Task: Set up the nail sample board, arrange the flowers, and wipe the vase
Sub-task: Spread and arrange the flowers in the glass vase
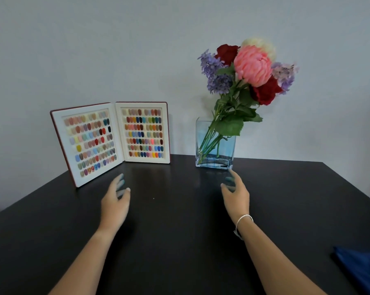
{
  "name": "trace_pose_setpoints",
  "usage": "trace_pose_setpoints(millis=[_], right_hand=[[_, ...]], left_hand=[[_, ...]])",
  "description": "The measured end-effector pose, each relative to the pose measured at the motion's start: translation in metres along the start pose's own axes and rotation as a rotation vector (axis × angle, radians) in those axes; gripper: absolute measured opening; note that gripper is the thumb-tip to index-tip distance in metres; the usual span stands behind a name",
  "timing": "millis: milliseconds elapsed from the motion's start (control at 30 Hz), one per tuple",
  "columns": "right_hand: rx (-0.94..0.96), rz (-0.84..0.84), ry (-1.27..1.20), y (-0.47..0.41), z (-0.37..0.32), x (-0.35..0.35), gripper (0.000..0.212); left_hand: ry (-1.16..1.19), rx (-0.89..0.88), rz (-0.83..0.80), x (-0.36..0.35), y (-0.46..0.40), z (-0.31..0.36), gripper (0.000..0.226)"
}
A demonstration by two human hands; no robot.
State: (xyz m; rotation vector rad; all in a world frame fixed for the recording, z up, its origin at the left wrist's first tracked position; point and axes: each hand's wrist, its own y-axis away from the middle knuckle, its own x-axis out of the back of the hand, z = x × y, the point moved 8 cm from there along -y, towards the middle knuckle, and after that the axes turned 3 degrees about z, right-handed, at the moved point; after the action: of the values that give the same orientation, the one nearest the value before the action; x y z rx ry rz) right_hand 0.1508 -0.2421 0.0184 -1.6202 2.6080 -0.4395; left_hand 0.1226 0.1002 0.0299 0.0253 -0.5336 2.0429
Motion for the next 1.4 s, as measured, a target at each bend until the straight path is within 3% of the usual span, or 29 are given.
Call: trace_pose_setpoints(millis=[433,733,1000,1233,1400], right_hand=[[0.019,0.094,-0.116,-0.012,-0.004,0.048,0.051],[0.171,0.195,-0.259,-0.076,-0.067,0.080,0.041],[0.375,0.262,-0.307,-0.127,-0.140,0.107,0.044],[0.429,0.204,-0.274,-0.151,-0.162,0.090,0.051],[0.438,0.238,-0.246,-0.158,-0.163,0.086,0.050]], left_hand=[[0.049,-0.140,-0.207,-0.096,0.011,0.067,0.047],[0.090,-0.357,-0.298,-0.157,-0.039,0.164,0.042],[0.285,-0.533,-0.238,-0.181,-0.072,0.264,0.055],[0.304,-0.574,-0.211,-0.209,-0.087,0.290,0.064],[0.268,-0.571,-0.062,-0.210,-0.106,0.295,0.042]])
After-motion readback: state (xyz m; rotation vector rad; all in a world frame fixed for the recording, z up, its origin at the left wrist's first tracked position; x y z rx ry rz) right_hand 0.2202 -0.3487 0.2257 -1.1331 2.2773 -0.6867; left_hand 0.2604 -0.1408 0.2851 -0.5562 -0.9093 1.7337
